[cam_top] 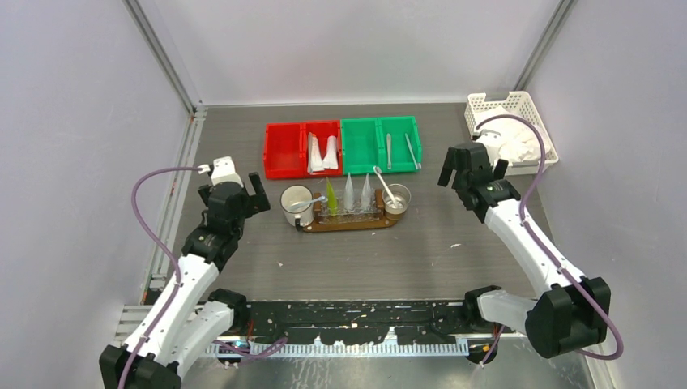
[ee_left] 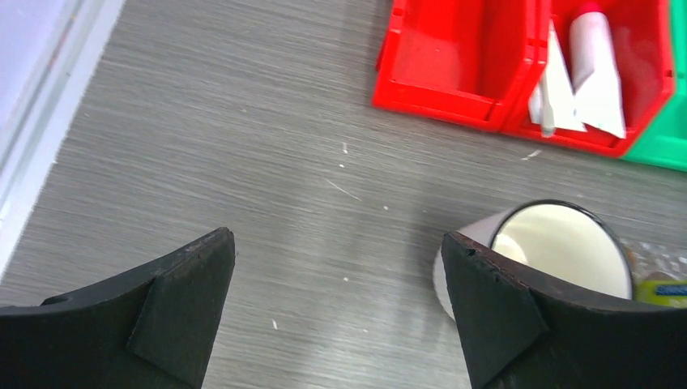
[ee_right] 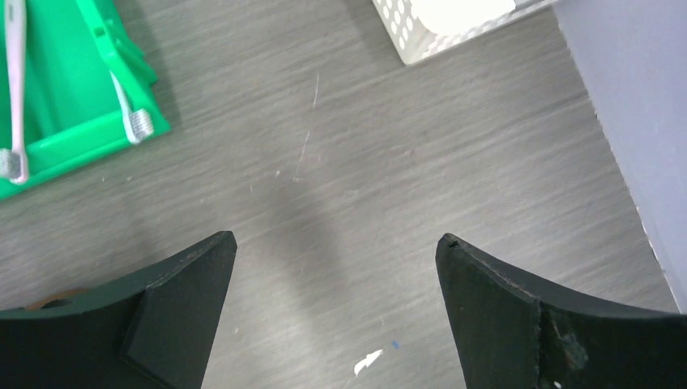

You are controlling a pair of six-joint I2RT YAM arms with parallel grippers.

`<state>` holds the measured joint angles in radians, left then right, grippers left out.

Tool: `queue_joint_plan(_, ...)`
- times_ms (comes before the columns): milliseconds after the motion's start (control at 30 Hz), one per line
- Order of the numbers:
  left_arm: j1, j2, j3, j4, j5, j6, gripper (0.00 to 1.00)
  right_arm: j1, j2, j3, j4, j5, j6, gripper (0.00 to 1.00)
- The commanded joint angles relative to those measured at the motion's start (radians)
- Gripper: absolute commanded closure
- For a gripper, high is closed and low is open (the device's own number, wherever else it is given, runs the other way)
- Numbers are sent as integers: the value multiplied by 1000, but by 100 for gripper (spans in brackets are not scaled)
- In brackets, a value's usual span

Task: Prepare toiletry sets of a toothbrush and toothpaste on the tray

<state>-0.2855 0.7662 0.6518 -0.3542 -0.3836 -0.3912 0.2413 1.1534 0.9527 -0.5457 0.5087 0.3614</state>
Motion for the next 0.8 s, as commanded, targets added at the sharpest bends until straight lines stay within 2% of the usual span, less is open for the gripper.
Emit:
queue_joint_plan(0,6,29,-49,217,-109,105,0,-13,-59,-92,287,60,-119,0)
queue_joint_plan(133,6,71,-125,383,-175,137,0,-31,-110,-268,589,70,-172,0)
queue_joint_plan(300,33,54,-262,607,-211,158,0,-78,-51,-402,801,79,-175,0)
queue_joint_plan(400,134,112,-275,628,-103,113,0,-99,4,-460,931,75,-176,0)
queue_joint_plan(467,174,182,-285,690,-34,138,0,-112,50,-474,990,76,-173,0)
queue_joint_plan(533,190,248,-277,726,-4,172,0,-120,93,-475,1023,72,-179,0)
queue_joint_plan(633,211,347,-296,864,92,229,0,-132,142,-492,1098,65,-178,0)
queue_joint_plan(767,241,489,-309,1002,196,243,0,-137,197,-515,1168,63,-172,1)
